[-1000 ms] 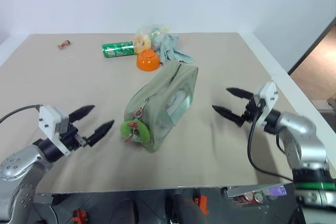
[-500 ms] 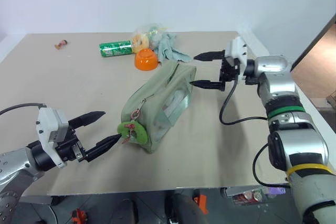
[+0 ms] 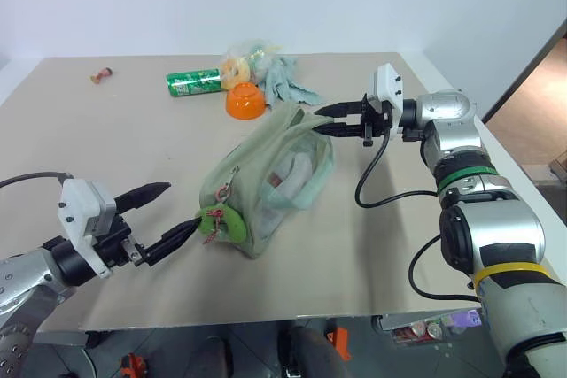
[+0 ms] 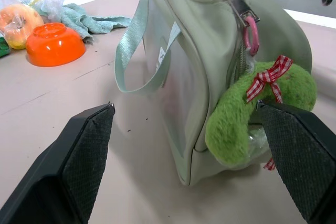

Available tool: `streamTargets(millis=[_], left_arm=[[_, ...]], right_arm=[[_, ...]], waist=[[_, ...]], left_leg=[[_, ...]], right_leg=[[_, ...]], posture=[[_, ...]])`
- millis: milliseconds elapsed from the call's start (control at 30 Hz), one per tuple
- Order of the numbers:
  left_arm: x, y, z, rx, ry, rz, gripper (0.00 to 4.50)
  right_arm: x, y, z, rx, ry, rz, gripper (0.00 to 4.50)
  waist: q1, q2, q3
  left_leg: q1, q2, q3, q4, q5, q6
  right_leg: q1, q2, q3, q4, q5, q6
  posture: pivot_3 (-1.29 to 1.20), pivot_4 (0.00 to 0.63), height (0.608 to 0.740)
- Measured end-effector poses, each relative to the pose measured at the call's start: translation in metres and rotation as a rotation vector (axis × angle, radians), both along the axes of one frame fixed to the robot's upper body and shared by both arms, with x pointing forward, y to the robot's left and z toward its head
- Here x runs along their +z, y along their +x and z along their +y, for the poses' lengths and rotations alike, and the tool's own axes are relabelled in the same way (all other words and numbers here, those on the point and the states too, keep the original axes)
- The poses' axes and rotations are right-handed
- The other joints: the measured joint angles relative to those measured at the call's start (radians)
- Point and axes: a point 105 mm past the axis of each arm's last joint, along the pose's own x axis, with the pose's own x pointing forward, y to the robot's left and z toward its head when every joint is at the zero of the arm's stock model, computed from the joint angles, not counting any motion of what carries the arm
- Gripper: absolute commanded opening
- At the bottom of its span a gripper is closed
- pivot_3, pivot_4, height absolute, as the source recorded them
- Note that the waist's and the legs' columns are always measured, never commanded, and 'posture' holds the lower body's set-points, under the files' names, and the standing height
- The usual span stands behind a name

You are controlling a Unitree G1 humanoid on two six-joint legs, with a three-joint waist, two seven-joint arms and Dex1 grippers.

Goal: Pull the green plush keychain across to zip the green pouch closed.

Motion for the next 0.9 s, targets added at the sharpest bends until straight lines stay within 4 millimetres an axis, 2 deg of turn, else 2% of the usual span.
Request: streamTargets(millis=[33, 67, 333, 533, 667, 900], left_arm=[[0.003, 0.002, 0.000, 0.001, 0.002, -0.014, 4.50], [0.004, 0.003, 0.000, 0.002, 0.003, -0.020, 4.50], [0.012, 0.015, 0.000, -0.002, -0.007, -0.060, 4.50], [0.007, 0.019, 0.002, -0.002, -0.009, -0.039, 4.50], [0.006, 0.023, 0.004, 0.002, -0.003, -0.041, 4.50], [0.004, 0.029, 0.006, 0.000, 0.001, -0.037, 4.50]], right_arm=[[-0.001, -0.001, 0.000, 0.008, -0.010, 0.003, 0.04], [-0.001, -0.001, 0.000, 0.010, -0.013, 0.004, 0.01], [0.000, -0.002, -0.005, 0.003, -0.016, -0.011, 0.01], [0.005, -0.005, -0.015, -0.012, -0.012, -0.049, 0.01], [0.006, -0.017, -0.023, -0.011, -0.007, -0.063, 0.01], [-0.002, -0.051, -0.029, -0.048, 0.022, -0.020, 0.01]], waist=[[0.000, 0.000, 0.000], [0.000, 0.000, 0.000], [0.001, 0.000, 0.000], [0.001, 0.000, 0.000], [0.004, 0.000, 0.000], [0.008, 0.001, 0.001]], left_leg=[[0.000, 0.000, 0.000, 0.000, 0.000, 0.000], [0.000, 0.000, 0.000, 0.000, 0.000, 0.000], [0.000, 0.000, 0.000, 0.000, 0.000, 0.000], [-0.001, 0.000, 0.000, 0.000, 0.000, 0.000], [0.000, 0.000, 0.000, 0.000, 0.000, 0.000], [0.000, 0.000, 0.000, 0.000, 0.000, -0.001]], right_leg=[[0.000, 0.001, 0.000, 0.000, 0.000, -0.001], [0.000, 0.001, 0.000, 0.000, 0.000, -0.001], [0.000, 0.000, 0.000, 0.000, 0.001, -0.001], [0.000, -0.001, 0.000, 0.000, 0.001, 0.000], [0.000, 0.000, 0.000, 0.000, 0.000, 0.000], [-0.001, 0.000, 0.000, 0.001, 0.000, 0.000]], posture=[[0.00, 0.150, 0.740], [0.00, 0.150, 0.740], [0.00, 0.150, 0.740], [0.00, 0.150, 0.740], [0.00, 0.150, 0.740], [0.00, 0.150, 0.740]])
